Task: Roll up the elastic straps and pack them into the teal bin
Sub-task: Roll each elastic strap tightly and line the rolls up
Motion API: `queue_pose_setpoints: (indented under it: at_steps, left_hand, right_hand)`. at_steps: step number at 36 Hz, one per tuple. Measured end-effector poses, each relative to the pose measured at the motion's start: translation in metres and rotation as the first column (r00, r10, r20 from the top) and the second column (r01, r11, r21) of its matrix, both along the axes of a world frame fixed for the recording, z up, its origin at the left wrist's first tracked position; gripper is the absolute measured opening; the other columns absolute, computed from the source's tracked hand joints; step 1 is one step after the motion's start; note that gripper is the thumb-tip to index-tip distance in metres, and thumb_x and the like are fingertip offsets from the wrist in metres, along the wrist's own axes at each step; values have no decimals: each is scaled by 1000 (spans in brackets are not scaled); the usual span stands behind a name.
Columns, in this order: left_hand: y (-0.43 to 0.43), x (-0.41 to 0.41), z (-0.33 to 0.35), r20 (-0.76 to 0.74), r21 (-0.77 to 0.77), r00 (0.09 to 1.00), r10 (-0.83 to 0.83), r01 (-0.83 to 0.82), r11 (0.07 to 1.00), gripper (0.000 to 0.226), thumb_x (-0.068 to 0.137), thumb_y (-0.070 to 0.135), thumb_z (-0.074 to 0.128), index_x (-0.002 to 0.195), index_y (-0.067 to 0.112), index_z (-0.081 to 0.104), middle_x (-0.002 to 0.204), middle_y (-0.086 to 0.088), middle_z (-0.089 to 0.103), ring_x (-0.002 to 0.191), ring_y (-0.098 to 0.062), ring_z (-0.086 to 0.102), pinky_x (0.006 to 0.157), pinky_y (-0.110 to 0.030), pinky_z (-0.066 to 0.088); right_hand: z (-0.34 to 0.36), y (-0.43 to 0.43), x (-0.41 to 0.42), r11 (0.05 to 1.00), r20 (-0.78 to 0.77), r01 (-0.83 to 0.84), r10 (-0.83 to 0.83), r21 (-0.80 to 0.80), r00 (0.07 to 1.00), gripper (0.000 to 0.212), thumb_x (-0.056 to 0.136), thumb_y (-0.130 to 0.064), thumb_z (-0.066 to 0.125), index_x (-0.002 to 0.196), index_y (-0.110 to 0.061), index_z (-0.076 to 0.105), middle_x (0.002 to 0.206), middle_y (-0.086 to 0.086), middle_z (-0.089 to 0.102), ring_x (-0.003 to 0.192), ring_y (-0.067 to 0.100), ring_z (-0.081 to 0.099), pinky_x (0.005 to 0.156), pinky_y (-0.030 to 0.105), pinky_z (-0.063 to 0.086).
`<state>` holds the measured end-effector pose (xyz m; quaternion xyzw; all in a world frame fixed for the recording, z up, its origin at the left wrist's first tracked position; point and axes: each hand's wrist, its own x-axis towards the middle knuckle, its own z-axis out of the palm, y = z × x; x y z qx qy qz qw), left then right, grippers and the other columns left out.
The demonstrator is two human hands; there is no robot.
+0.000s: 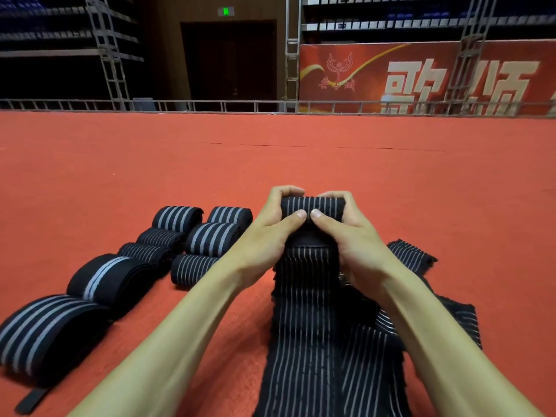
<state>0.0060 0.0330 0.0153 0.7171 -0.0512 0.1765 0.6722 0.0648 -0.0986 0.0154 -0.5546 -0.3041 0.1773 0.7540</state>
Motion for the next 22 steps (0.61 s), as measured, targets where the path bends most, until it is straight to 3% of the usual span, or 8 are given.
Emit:
queue_pose_setpoints:
  at_steps: [3,6,9,12,16,19,22]
  left_hand:
    - [-1,1,1,54,-30,997,53,-51,998,25,100,3,48,113,25,48,95,2,57,85,-8,57,76,-27,52]
    - [-3,2,1,137,-15,988,77,-76,997,27,89,4,54,105,25,49,102,3,57,94,-9,55,87,-32,50]
    - [-7,1,0,186,9,979,78,-81,997,27,79,5,52,99,24,50,103,9,58,99,-5,55,94,-31,47]
    - [-7,2,-3,163,-45,984,67,-60,997,28,79,3,54,99,22,50,94,8,58,87,-7,56,78,-23,50]
    - [-9,2,3,57,-259,997,51,-35,965,28,85,16,64,107,21,48,94,0,54,71,-9,57,57,-19,48]
    - [-12,0,8,-21,-234,999,43,-46,971,6,101,25,48,107,22,47,85,1,55,60,-4,56,48,-16,43]
    - [-14,-2,9,-45,-178,998,48,-55,982,9,103,25,44,111,21,44,81,1,56,52,0,56,43,-13,40]
  right_hand:
    - [1,3,-2,1000,-50,25,-24,18,998,7,100,-23,53,107,-21,50,84,-2,65,72,11,65,60,30,54]
    - [2,5,-3,997,-113,72,-68,30,991,23,101,-40,48,109,-19,52,85,-1,63,70,14,62,57,30,52]
    - [0,5,-3,992,-74,128,-127,6,989,24,99,-41,51,103,-18,58,82,-1,66,70,12,65,57,30,53]
    - [-2,7,-2,982,-2,189,-189,14,982,13,99,-29,57,98,-17,59,82,-1,65,72,12,65,63,31,55]
    - [0,5,-1,979,53,193,-197,70,979,6,97,-13,58,97,-19,57,83,0,61,74,13,60,64,31,52]
    - [2,3,-4,990,47,105,-110,99,993,16,97,-4,55,102,-19,52,77,1,62,64,12,61,55,27,51]
    - [3,0,-4,993,49,69,-74,96,996,20,97,0,51,104,-19,50,79,3,60,61,11,59,52,26,50]
